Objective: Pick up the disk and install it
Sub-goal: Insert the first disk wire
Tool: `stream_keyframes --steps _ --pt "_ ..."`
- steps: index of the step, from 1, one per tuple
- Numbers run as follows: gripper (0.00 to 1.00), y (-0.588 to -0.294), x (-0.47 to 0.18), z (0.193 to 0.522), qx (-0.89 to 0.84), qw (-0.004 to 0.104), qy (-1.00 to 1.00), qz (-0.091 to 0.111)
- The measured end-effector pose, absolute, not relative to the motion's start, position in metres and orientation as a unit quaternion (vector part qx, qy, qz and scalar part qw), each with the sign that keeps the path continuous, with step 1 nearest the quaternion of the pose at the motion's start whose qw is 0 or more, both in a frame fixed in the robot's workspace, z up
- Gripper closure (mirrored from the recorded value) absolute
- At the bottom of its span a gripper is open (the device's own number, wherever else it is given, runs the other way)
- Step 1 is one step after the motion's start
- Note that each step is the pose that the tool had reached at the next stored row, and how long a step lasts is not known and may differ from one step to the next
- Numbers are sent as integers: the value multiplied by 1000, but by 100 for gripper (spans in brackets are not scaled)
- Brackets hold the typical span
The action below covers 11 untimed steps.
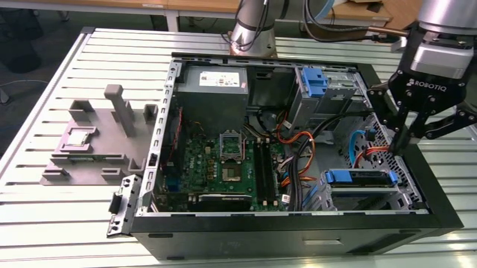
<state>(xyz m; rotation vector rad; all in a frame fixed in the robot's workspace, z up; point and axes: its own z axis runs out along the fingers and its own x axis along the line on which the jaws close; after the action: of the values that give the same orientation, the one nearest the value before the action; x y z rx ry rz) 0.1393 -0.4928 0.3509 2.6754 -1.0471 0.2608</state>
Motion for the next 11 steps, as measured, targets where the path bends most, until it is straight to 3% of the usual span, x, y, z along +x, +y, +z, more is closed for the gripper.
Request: stream_keyframes --steps 11 --pt "84 -493 138 350 901 128 -403 92"
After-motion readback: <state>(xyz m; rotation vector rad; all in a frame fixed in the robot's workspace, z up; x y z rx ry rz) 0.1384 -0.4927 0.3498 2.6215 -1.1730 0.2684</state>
